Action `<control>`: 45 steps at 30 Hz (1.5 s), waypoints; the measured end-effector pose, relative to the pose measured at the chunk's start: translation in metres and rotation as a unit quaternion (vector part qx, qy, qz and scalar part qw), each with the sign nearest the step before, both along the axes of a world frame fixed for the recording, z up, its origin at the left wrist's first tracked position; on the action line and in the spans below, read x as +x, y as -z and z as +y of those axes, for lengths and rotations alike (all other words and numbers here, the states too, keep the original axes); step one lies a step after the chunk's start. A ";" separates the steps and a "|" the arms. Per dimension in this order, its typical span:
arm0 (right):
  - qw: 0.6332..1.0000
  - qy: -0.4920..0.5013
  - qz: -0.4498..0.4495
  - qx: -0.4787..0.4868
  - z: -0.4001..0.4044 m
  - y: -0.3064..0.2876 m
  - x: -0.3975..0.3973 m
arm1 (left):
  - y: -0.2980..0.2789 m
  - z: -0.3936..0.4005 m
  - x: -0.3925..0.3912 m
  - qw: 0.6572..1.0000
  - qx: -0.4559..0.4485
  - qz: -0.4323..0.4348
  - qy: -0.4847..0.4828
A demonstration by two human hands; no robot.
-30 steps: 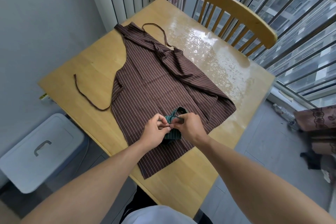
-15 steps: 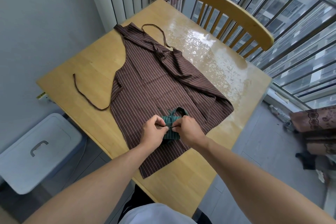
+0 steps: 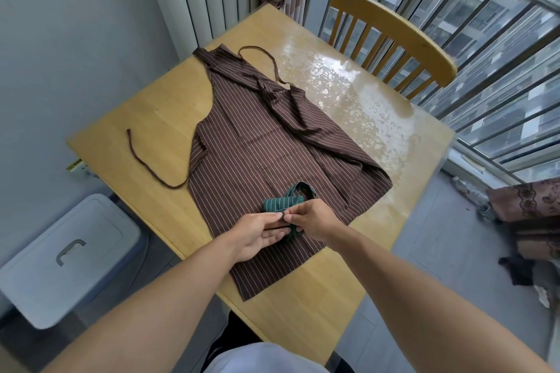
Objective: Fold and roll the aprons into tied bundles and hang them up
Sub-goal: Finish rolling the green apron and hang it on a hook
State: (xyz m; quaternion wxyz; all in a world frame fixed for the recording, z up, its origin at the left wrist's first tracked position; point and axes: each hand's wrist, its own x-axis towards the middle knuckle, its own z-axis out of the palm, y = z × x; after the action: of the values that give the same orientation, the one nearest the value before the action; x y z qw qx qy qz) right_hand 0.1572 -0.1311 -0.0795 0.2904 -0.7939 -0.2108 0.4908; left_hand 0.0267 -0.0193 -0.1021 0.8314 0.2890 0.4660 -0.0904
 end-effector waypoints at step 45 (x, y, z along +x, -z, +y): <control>0.953 0.245 -0.013 0.177 -0.063 -0.034 -0.005 | -0.074 0.017 0.035 0.951 0.259 -0.066 0.158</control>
State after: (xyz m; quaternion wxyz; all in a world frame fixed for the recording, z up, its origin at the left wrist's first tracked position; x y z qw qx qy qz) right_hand 0.1518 -0.1941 -0.0456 0.5347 -0.7633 -0.0965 0.3494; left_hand 0.0621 -0.0028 -0.0279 0.7318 0.5697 0.3658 -0.0778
